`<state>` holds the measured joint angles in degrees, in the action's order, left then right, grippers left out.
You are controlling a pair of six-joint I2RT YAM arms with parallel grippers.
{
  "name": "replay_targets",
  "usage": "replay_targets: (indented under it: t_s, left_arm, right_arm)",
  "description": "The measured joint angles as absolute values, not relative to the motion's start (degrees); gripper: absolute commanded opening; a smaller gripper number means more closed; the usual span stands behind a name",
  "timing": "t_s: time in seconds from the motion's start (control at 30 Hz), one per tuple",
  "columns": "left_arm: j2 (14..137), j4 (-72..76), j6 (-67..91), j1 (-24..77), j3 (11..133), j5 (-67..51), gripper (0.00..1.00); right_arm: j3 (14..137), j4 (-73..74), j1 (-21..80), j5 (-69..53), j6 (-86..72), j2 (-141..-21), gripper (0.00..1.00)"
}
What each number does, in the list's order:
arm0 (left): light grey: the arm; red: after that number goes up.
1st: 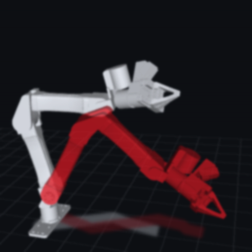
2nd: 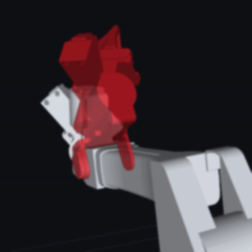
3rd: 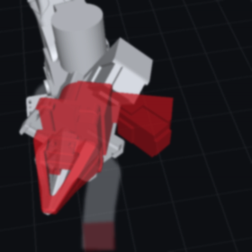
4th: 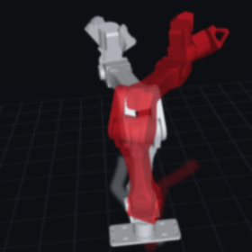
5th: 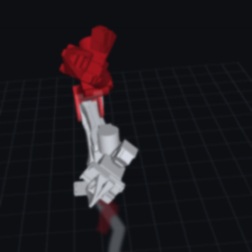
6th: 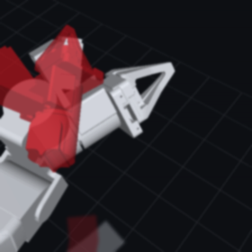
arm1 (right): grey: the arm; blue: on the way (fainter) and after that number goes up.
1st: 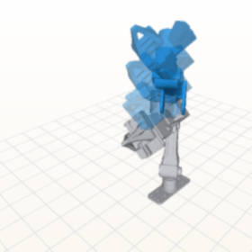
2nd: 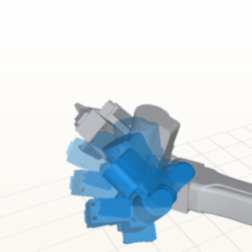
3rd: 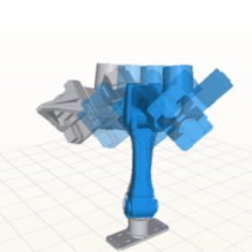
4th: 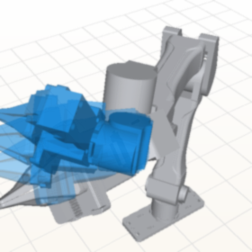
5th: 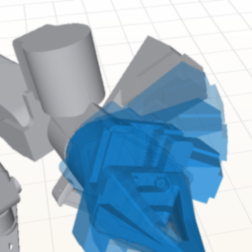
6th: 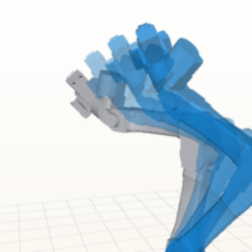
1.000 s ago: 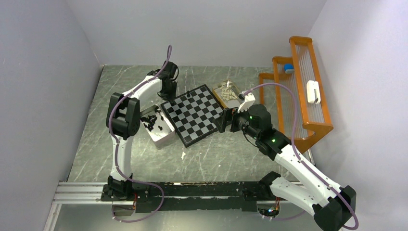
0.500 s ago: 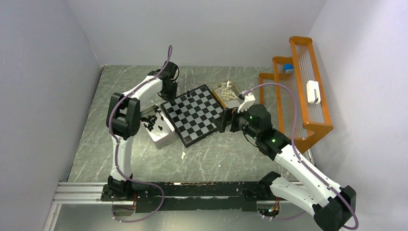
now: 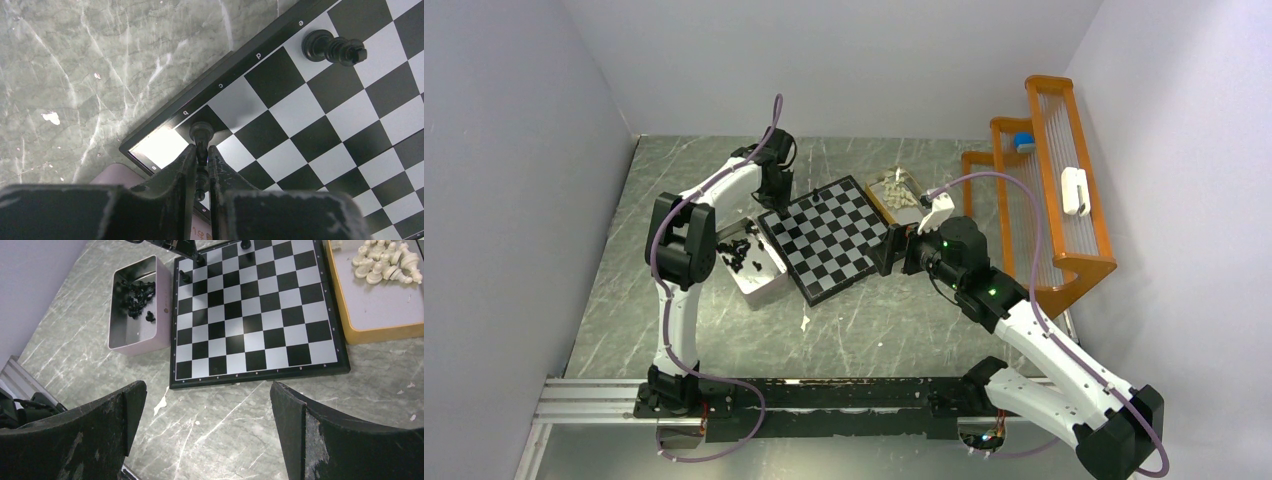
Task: Set up the chess pieces on the board
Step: Place the chess piece on the chessboard.
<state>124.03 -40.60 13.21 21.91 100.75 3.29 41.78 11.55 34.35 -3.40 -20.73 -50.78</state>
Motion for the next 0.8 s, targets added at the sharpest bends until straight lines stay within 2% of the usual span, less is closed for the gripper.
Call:
replay_targets:
  t_s: [0.8]
  left_arm:
    - [122.98,-40.60,13.47,21.93,100.22,3.42,0.33]
  right_arm:
    - [41.78,11.49,34.35,-3.42,-20.73,-51.48,1.00]
